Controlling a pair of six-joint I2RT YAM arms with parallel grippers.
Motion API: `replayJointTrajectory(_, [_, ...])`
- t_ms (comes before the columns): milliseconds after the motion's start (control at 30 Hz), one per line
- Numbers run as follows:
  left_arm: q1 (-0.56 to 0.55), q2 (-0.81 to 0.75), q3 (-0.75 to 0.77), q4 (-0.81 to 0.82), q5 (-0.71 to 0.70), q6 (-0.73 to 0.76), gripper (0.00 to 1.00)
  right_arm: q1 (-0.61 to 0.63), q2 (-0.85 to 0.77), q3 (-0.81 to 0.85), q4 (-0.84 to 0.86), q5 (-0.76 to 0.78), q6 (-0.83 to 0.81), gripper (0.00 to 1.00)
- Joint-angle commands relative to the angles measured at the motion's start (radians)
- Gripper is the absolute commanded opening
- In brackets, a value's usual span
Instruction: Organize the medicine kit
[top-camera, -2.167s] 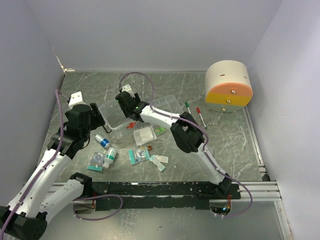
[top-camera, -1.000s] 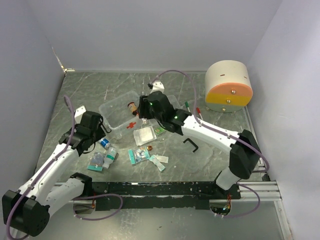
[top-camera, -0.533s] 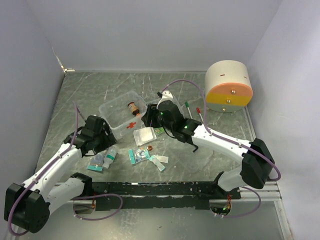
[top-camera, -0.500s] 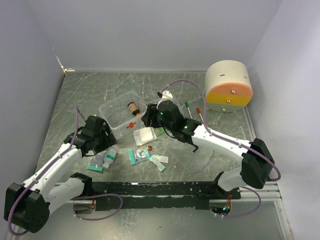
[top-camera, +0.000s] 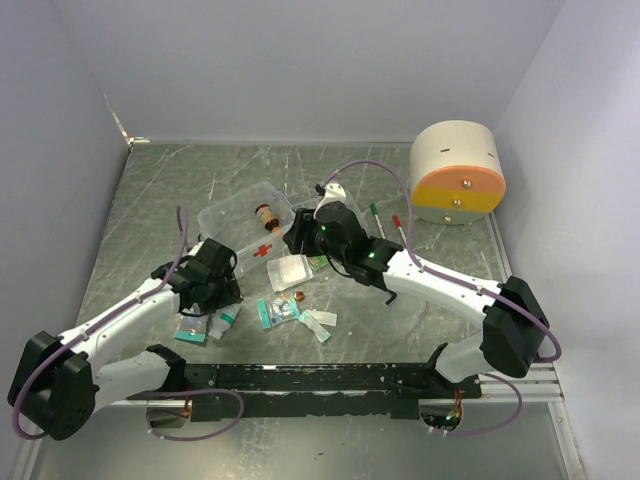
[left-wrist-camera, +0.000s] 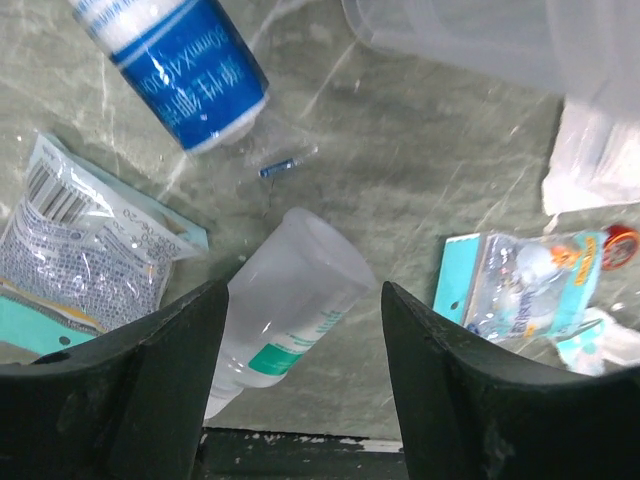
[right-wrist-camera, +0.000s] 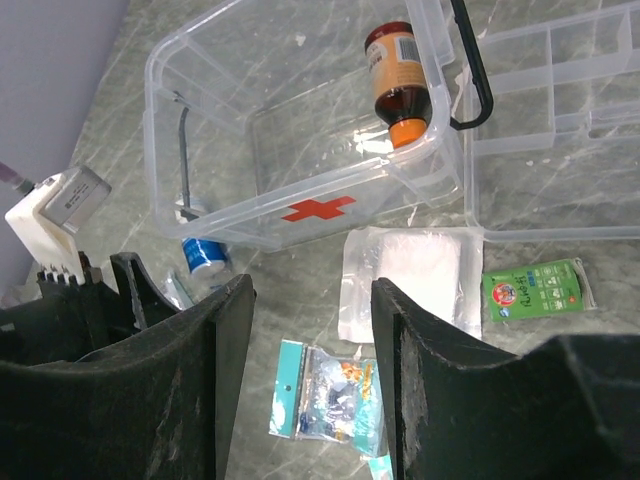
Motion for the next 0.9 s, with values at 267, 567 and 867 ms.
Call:
replayJointTrajectory(267, [-0.174,0.07,0.013,-0.067,-0.097,-0.067,0.82,-0.009,0.001,-0.019,0.015,0.019,0.017,0.49])
replayJointTrajectory(567, [-0.19,0.101,-0.012,0.002,-0.099,-0.046,0.53,-0.009,-0.015,-0.064,0.029,0.013,0.028,0.48])
replayJointTrajectory(867, [-0.197,0.131,-0.02,0.032,-0.096,-0.022,0.57,-0.011,-0.046,-0.104,0.062,0.002,0.035,0.48])
